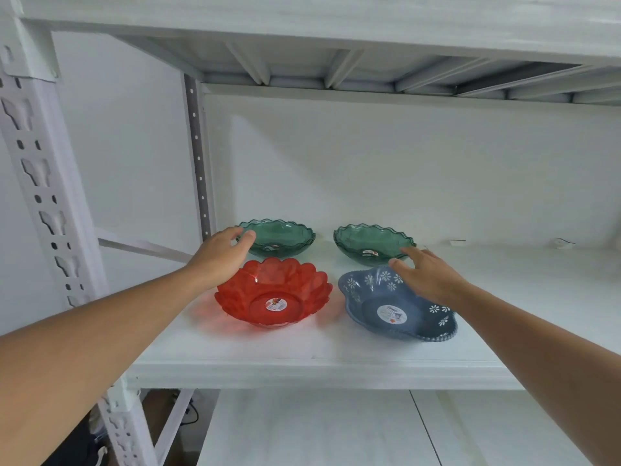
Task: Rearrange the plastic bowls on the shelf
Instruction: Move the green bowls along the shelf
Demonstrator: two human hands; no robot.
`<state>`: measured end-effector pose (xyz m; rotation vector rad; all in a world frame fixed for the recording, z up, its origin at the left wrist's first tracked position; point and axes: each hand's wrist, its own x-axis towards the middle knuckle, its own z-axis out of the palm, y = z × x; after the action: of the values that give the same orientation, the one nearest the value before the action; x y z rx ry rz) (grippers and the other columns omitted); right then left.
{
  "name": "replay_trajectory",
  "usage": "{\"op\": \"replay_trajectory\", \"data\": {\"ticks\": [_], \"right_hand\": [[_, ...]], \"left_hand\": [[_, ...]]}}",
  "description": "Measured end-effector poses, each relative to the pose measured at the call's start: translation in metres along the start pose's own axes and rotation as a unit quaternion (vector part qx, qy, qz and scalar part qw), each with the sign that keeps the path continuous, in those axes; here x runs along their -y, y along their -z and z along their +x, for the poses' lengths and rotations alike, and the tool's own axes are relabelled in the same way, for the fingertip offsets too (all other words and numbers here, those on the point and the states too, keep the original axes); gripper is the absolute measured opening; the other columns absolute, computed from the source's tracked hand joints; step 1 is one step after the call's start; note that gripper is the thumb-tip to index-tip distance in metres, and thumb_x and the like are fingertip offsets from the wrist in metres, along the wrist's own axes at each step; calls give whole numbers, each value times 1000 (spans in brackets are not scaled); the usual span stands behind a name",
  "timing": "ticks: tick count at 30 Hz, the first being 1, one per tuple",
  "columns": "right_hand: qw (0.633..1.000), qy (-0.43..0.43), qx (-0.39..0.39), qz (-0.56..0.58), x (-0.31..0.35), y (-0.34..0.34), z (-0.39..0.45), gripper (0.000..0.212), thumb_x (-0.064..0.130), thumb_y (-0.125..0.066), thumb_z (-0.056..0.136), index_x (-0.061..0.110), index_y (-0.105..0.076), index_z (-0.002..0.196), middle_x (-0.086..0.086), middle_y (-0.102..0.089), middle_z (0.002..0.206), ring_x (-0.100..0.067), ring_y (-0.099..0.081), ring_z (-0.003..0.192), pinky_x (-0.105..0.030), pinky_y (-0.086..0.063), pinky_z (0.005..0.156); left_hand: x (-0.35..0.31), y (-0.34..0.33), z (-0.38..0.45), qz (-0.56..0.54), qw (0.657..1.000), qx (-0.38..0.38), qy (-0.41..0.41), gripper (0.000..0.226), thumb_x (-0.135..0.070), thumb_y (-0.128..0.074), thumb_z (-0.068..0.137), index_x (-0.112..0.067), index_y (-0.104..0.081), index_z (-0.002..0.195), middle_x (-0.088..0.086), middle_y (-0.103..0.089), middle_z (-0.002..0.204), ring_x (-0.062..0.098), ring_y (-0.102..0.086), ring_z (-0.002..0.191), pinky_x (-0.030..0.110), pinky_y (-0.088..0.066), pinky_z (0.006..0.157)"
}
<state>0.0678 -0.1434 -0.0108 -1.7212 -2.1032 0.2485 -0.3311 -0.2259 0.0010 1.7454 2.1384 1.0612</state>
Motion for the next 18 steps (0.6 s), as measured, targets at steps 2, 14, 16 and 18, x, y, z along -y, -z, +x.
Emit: {"op": "replay_trajectory", "data": {"ticks": [2, 14, 16, 18], "right_hand": [[1000, -1, 5, -4, -7, -1, 10, 83, 71, -35, 91, 24, -35, 160, -10, -41, 159, -32, -48, 139, -45, -39, 111], [998, 39, 23, 42, -38, -1, 98, 67, 58, -41, 100, 23, -39, 157, -15, -43, 155, -35, -45, 139, -46, -36, 113], [998, 38, 33, 41, -40, -5, 110, 67, 57, -41, 101, 22, -38, 158, -15, -42, 157, -36, -44, 141, -46, -35, 114], [998, 25, 44, 33, -41, -10, 120, 67, 57, -41, 100, 24, -39, 157, -14, -42, 157, -37, -41, 142, -48, -35, 115]], "left_hand": [[0, -4, 8, 3, 1000, -1, 3, 71, -65, -30, 104, -25, -51, 158, -3, -47, 166, 23, -43, 151, 43, -33, 123], [-15, -26, 52, 46, 998, -27, 34, 73, -68, -30, 104, -26, -45, 162, -3, -47, 166, 21, -44, 150, 30, -34, 110], [-16, -32, 59, 38, 998, -27, 38, 71, -67, -31, 104, -27, -49, 159, -4, -50, 163, 19, -47, 146, 28, -32, 103], [-16, -34, 67, 29, 999, -27, 34, 67, -65, -32, 105, -26, -53, 155, -4, -53, 160, 16, -51, 136, 27, -32, 99]]}}
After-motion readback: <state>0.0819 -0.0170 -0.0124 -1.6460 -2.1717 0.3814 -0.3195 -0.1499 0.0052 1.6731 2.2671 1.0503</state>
